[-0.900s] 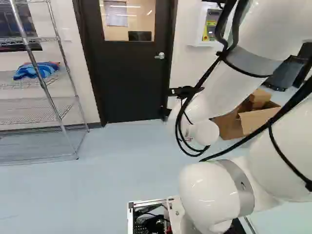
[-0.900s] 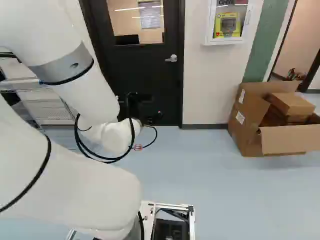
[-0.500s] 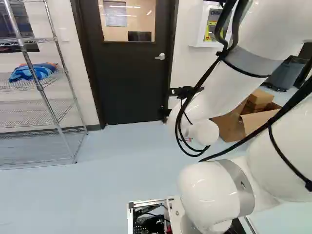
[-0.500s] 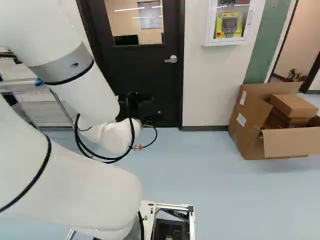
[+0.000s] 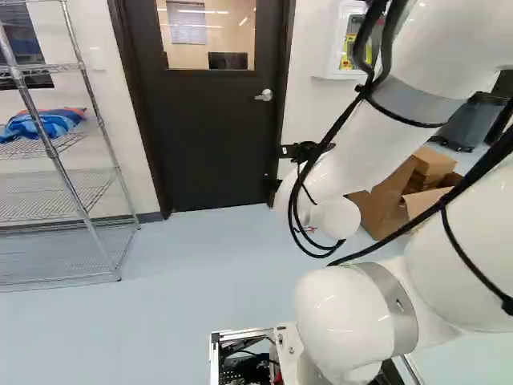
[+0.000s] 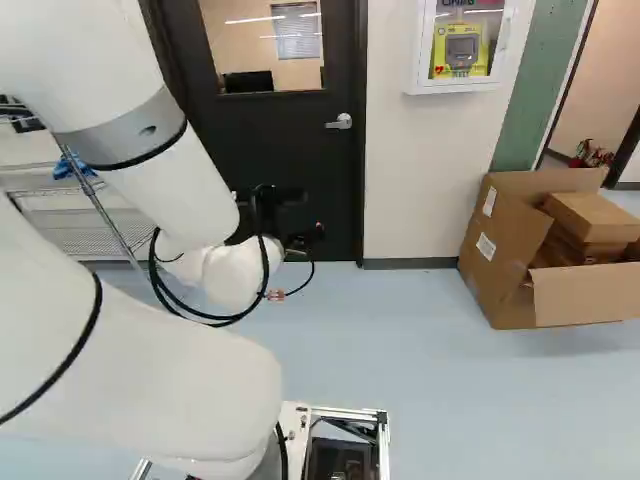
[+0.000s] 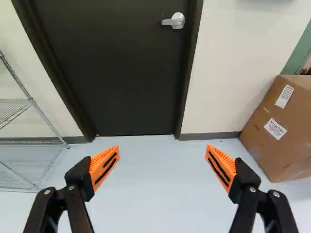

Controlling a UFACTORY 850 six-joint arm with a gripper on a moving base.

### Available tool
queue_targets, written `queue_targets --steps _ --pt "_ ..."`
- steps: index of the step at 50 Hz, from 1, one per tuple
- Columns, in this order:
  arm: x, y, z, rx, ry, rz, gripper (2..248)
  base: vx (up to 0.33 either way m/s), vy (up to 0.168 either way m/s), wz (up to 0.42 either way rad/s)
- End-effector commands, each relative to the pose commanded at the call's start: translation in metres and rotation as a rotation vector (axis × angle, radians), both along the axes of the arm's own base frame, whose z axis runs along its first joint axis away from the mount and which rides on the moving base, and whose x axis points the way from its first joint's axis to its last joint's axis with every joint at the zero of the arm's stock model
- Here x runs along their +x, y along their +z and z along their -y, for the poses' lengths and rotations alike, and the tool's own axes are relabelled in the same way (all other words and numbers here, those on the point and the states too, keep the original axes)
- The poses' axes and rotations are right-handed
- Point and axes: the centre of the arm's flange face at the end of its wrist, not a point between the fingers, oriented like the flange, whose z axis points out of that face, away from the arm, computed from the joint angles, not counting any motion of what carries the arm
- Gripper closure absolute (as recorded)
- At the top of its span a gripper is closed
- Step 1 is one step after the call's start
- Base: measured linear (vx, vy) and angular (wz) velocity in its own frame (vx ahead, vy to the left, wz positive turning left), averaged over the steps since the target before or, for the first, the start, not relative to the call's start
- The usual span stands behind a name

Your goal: Open the door and move inside

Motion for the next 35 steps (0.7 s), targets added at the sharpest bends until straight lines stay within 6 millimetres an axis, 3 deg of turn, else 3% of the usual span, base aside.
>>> queue_targets --steps 35 --pt "0.0 0.0 0.0 0.0 0.0 0.0 3 0.164 0.032 -0.018"
